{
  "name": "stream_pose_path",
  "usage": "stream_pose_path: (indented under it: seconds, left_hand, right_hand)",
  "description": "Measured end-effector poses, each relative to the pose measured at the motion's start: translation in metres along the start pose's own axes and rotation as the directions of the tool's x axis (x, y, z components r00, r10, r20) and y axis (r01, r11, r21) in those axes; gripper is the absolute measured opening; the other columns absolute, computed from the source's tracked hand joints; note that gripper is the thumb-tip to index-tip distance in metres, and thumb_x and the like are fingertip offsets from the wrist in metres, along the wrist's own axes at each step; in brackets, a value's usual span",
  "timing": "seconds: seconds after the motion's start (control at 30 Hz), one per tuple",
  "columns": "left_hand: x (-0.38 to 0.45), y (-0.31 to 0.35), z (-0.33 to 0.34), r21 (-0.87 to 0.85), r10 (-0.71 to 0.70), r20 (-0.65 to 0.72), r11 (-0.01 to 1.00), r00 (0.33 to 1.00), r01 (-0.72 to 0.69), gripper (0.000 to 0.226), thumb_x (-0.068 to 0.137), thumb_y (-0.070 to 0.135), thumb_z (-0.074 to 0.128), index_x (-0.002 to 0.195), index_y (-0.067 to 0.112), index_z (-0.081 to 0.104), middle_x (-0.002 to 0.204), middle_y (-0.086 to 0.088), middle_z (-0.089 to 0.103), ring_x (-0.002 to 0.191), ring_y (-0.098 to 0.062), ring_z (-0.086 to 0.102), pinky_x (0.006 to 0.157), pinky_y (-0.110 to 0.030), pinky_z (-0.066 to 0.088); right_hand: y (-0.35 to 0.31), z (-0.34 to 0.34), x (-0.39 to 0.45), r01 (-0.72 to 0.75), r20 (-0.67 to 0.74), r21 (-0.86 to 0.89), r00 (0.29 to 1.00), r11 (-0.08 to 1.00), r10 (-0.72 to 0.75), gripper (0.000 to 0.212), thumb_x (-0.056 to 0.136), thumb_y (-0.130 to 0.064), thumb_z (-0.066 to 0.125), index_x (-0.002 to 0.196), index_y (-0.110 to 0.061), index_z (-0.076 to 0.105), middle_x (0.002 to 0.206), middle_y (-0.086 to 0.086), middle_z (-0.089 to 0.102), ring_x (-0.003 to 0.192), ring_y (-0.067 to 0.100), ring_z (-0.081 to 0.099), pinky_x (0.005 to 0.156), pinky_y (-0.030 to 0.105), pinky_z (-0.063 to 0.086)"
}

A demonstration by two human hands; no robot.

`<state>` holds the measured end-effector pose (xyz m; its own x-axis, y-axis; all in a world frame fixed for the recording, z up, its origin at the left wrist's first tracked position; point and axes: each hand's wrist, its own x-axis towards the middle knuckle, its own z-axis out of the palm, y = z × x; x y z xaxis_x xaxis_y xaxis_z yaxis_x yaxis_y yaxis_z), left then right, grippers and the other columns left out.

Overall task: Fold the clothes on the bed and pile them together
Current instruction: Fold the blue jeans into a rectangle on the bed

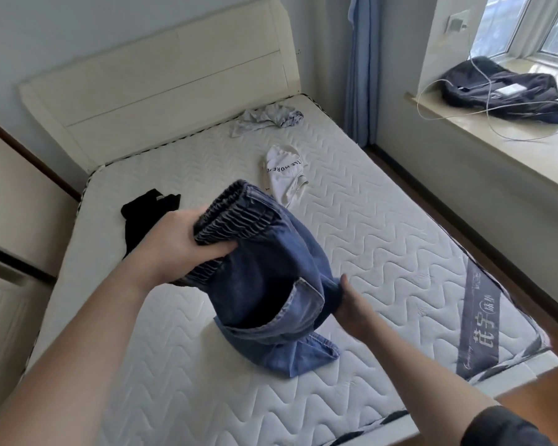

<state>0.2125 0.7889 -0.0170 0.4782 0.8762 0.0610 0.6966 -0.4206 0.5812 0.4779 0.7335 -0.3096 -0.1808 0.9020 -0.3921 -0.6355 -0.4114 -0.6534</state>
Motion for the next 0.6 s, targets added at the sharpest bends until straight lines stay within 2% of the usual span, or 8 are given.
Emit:
stream_pose_path:
  seconds: [0.07, 0.1, 0.2, 0.27, 0.33, 0.4, 0.5, 0.6]
  left_hand:
    - [0.001, -0.004, -0.007, -0.041, -0.011, -0.056, 0.999, 0.998, 0.008, 0.024, 0.075, 0.029, 0.084, 0.088, 0.042, 0.068, 0.086, 0.018, 0.073, 0.08, 0.005, 0.066, 0.069, -0.013, 0.047]
    - [0.001, -0.006, -0.011, -0.072, -0.023, -0.082, 0.997, 0.996, 0.017, 0.025, 0.075, 0.027, 0.084, 0.088, 0.042, 0.069, 0.086, 0.018, 0.073, 0.08, 0.006, 0.067, 0.068, -0.011, 0.046]
    - [0.0, -0.011, -0.022, -0.192, -0.113, -0.168, 0.978, 0.979, 0.08, 0.027, 0.066, 0.044, 0.086, 0.089, 0.043, 0.072, 0.087, 0.017, 0.074, 0.079, 0.005, 0.068, 0.071, -0.022, 0.048]
    - [-0.002, -0.015, -0.028, -0.299, -0.18, -0.192, 0.947, 0.965, 0.117, 0.04, 0.057, 0.056, 0.087, 0.091, 0.043, 0.072, 0.089, 0.016, 0.075, 0.081, 0.0, 0.07, 0.073, -0.029, 0.051]
    - [-0.003, -0.017, -0.032, -0.387, -0.211, -0.205, 0.914, 0.956, 0.119, 0.049, 0.052, 0.059, 0.083, 0.095, 0.038, 0.073, 0.091, 0.011, 0.076, 0.081, -0.006, 0.072, 0.067, -0.026, 0.055]
    - [-0.003, -0.018, -0.033, -0.456, -0.212, -0.22, 0.885, 0.952, 0.092, 0.056, 0.048, 0.062, 0.085, 0.096, 0.035, 0.074, 0.093, 0.007, 0.077, 0.082, -0.01, 0.073, 0.064, -0.022, 0.056]
    - [0.001, -0.014, -0.031, -0.57, -0.202, -0.234, 0.821, 0.951, 0.034, 0.065, 0.042, 0.064, 0.089, 0.096, 0.03, 0.075, 0.096, 0.001, 0.077, 0.085, -0.015, 0.074, 0.065, -0.024, 0.057]
    - [0.007, -0.002, -0.03, -0.629, -0.173, -0.247, 0.777, 0.954, -0.022, 0.053, 0.047, 0.051, 0.088, 0.093, 0.028, 0.076, 0.096, -0.004, 0.077, 0.085, -0.021, 0.074, 0.062, -0.024, 0.057]
  right_hand:
    - [-0.035, 0.001, -0.004, 0.087, 0.053, -0.008, 0.995, 0.996, -0.087, 0.069, 0.098, -0.05, 0.029, 0.139, 0.002, 0.044, 0.141, 0.019, 0.051, 0.133, 0.032, 0.047, 0.113, 0.045, 0.032]
    - [-0.054, 0.002, -0.007, 0.124, 0.072, -0.018, 0.99, 0.992, -0.122, 0.067, 0.097, -0.05, 0.036, 0.138, 0.001, 0.046, 0.14, 0.017, 0.052, 0.132, 0.031, 0.048, 0.11, 0.043, 0.034]
    - [-0.115, 0.007, -0.02, 0.258, 0.056, -0.078, 0.965, 0.963, -0.254, 0.048, 0.091, -0.036, 0.057, 0.125, -0.002, 0.058, 0.125, 0.014, 0.064, 0.119, 0.03, 0.058, 0.096, 0.038, 0.049]
    - [-0.154, 0.013, -0.032, 0.34, 0.045, -0.12, 0.941, 0.933, -0.337, 0.036, 0.093, -0.027, 0.058, 0.119, -0.003, 0.061, 0.114, 0.014, 0.068, 0.108, 0.028, 0.064, 0.084, 0.033, 0.055]
    - [-0.191, 0.024, -0.047, 0.42, 0.042, -0.15, 0.907, 0.895, -0.419, 0.033, 0.091, -0.024, 0.056, 0.116, -0.002, 0.062, 0.109, 0.013, 0.07, 0.103, 0.025, 0.066, 0.082, 0.032, 0.056]
    - [-0.223, 0.039, -0.062, 0.511, 0.028, -0.193, 0.856, 0.838, -0.516, 0.03, 0.088, -0.024, 0.058, 0.11, -0.004, 0.063, 0.103, 0.012, 0.071, 0.097, 0.024, 0.067, 0.082, 0.032, 0.056]
    - [-0.265, 0.058, -0.083, 0.626, 0.018, -0.293, 0.759, 0.723, -0.651, 0.025, 0.089, -0.023, 0.062, 0.105, -0.004, 0.063, 0.095, 0.01, 0.072, 0.089, 0.02, 0.068, 0.078, 0.03, 0.057]
    - [-0.304, 0.073, -0.102, 0.694, 0.037, -0.427, 0.653, 0.579, -0.756, 0.019, 0.091, -0.024, 0.065, 0.1, -0.007, 0.065, 0.091, 0.007, 0.072, 0.086, 0.019, 0.068, 0.075, 0.033, 0.056]
